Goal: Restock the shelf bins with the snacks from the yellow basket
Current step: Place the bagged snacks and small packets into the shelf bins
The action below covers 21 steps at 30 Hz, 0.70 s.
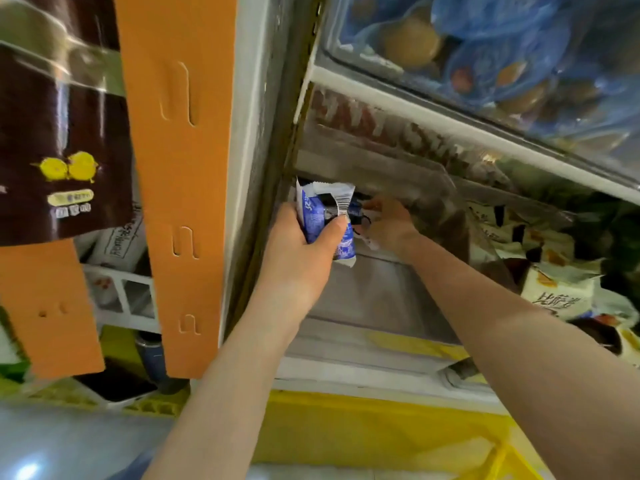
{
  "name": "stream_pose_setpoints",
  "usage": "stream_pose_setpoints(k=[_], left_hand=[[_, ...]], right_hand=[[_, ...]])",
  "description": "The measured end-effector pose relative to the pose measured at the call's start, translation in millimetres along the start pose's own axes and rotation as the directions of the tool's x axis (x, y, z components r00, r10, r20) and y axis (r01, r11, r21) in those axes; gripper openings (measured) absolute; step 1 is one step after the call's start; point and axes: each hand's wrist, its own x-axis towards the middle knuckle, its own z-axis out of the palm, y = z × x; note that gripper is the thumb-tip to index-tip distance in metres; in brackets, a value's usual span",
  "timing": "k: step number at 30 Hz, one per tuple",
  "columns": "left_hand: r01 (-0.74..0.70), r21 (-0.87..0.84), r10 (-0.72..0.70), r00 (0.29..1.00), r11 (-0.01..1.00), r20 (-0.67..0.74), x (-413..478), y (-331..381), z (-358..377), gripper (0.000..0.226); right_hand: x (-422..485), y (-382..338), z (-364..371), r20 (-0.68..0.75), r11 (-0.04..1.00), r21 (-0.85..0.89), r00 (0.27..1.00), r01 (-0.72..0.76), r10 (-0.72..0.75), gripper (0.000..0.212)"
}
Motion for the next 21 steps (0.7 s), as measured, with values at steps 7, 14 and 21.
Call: stream_pose_setpoints(k=[7, 14, 21], left_hand=[[-0.025, 0.028, 0.023, 0.998, 0.999, 0.055, 5.6, -2.5, 0.4, 0.022], [0.005, 0.15, -0.019, 0.995, 0.989, 0.096, 5.0, -12.0, 2.4, 0.025], [-0.107, 0.219, 0.047, 0.963, 0.97, 0.266, -3.6, -1.4, 4.6, 0.033]], right_hand=[[11.8, 1.7, 5.2, -0.076, 0.909, -0.396, 0.982, 0.131, -0.175, 0.03], [-1.5, -8.9, -4.2, -0.106, 0.928, -0.339, 0.973, 0.156, -0.203, 0.035], [-93.2, -24.2, -53.7, 0.195, 0.783, 0.62, 0.976, -0.044, -0.1, 0.036]])
